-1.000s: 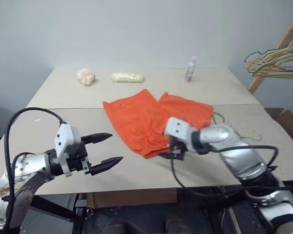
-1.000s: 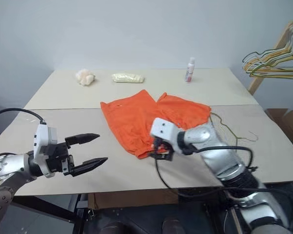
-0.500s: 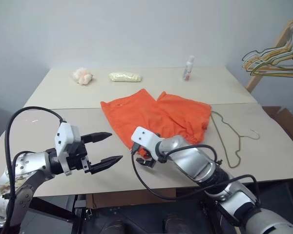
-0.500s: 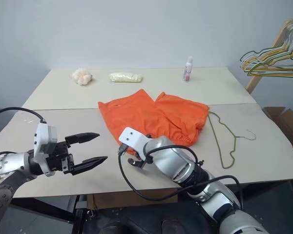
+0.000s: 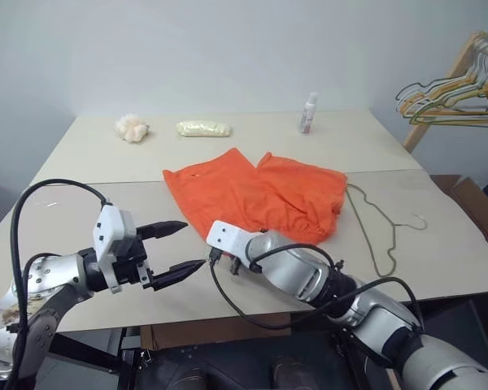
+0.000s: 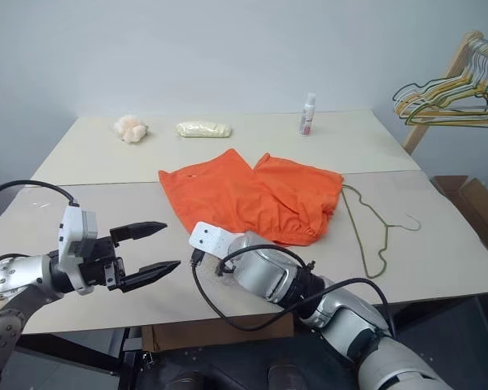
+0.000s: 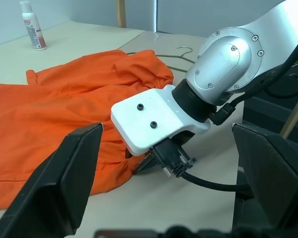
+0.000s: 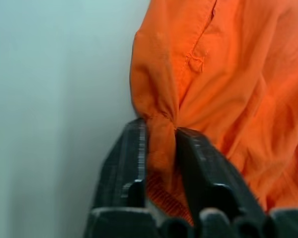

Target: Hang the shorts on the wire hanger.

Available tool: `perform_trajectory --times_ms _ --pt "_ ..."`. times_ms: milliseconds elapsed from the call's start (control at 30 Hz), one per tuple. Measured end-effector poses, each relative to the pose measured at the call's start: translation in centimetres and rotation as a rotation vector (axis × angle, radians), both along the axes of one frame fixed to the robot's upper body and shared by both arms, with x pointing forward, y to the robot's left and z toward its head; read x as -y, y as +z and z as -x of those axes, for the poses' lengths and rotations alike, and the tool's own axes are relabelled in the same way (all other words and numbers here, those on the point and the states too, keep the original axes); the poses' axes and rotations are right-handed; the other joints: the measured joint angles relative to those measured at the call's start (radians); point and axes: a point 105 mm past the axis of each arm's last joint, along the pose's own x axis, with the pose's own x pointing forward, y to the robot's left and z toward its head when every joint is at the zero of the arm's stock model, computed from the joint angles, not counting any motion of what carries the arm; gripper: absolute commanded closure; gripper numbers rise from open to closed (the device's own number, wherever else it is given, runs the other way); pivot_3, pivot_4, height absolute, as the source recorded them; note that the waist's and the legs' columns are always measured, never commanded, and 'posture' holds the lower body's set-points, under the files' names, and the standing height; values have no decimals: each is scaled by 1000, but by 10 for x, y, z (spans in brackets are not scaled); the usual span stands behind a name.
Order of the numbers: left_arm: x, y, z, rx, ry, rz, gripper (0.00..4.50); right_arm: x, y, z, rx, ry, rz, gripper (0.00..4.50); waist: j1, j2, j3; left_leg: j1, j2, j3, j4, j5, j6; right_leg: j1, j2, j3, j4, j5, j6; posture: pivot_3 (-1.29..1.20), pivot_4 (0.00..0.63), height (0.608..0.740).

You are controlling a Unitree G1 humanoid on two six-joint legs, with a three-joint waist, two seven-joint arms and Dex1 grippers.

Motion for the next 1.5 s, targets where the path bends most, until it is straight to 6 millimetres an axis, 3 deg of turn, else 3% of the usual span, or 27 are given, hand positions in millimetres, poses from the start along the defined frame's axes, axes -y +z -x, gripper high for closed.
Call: perform_trajectory --times_ms 33,233,400,500,600,733,1000,1167,1367,1500 --pt "0 0 0 0 1 1 0 5 1 -1 6 5 9 4487 1 0 0 0 0 0 0 0 0 0 0 0 0 0 0 -89 9 740" --pt "1 -1 -1 1 6 1 0 48 8 -5 66 116 92 4487 2 0 0 -1 0 -1 0 0 0 -1 0 -1 -1 0 0 -98 8 740" --pt "1 -2 -4 12 4 -18 0 80 10 29 112 539 59 4487 4 0 0 -2 -1 -1 0 0 1 0 0 -2 -3 -1 2 -101 8 740" --pt "-3 -4 -6 8 6 -42 0 110 9 44 74 696 88 4487 1 -1 0 1 0 -1 0 0 1 2 0 -1 -3 -1 2 -101 8 740" --pt "-4 -5 -7 8 6 -49 0 133 7 46 64 758 116 4487 -5 -1 -1 4 1 0 0 0 1 3 1 1 -2 -1 1 -106 10 740" --pt "-3 -2 -8 28 -8 -55 0 144 6 33 110 765 143 4487 -3 -1 -1 4 1 1 0 0 1 3 1 2 -1 -1 1 -110 11 740" --pt "-1 -2 -8 24 -28 -55 0 157 11 -7 242 744 265 1872 1 -1 -1 3 1 0 0 0 1 3 1 2 -1 -1 1 -112 15 740" --pt "-1 -2 -8 22 -27 -54 0 172 13 -2 176 691 293 49 7 -1 -1 1 2 0 0 0 1 2 0 1 -1 -1 1 -110 20 740" --pt "0 -5 -5 13 -30 -53 0 156 29 27 58 481 159 49 8 -1 -1 4 3 0 0 0 1 3 0 2 1 -1 1 -112 22 740" --pt "0 -5 -5 11 -29 -52 0 148 28 34 77 364 164 49 16 -1 -1 3 1 0 0 0 1 2 0 1 0 -1 1 -119 22 740"
